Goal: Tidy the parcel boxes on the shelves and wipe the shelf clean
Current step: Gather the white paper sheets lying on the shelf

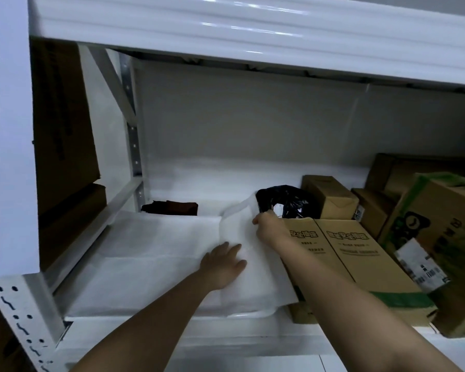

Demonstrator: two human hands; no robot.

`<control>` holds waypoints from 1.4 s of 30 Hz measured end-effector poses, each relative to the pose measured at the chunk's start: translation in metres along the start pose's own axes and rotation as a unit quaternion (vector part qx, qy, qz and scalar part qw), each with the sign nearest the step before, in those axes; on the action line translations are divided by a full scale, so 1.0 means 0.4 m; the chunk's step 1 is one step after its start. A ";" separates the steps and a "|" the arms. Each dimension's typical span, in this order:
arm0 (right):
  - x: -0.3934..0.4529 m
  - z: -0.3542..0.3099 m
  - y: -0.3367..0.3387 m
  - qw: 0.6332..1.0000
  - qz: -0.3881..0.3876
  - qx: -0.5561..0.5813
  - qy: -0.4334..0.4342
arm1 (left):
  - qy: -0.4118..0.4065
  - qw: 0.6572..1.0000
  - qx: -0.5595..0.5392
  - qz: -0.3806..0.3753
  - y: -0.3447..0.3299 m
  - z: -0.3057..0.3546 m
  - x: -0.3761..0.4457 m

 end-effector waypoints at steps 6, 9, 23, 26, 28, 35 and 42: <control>-0.032 -0.002 -0.040 0.993 -0.006 -0.117 -0.009 | 0.044 0.989 0.136 -0.036 -0.023 -0.065 -0.019; -0.035 -0.020 -0.088 0.985 -0.010 -0.160 0.058 | 0.100 0.985 0.141 -0.015 -0.014 -0.103 -0.031; -0.022 -0.092 -0.242 0.995 0.007 -0.051 0.086 | 0.236 0.963 0.121 0.051 0.047 -0.256 -0.031; 0.016 -0.110 -0.253 0.994 -0.011 -0.045 0.102 | 0.217 0.967 0.127 0.052 0.067 -0.280 0.003; 0.036 -0.118 -0.268 0.992 -0.041 -0.045 0.108 | 0.204 0.970 0.124 0.054 0.079 -0.296 0.029; 0.084 -0.134 -0.326 0.991 -0.063 -0.033 0.116 | 0.138 0.977 0.141 0.084 0.100 -0.352 0.113; 0.093 -0.103 -0.340 0.994 -0.033 -0.038 0.092 | 0.154 0.977 0.133 0.064 0.085 -0.409 0.124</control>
Point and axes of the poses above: each hand's wrist, its own x-axis towards the middle knuckle, its own y-axis out of the back of the hand, z = x × y, the point moved 3 cm from there along x, towards the middle knuckle, and after that the axes turned 9 degrees about z, right-handed, at the moved point
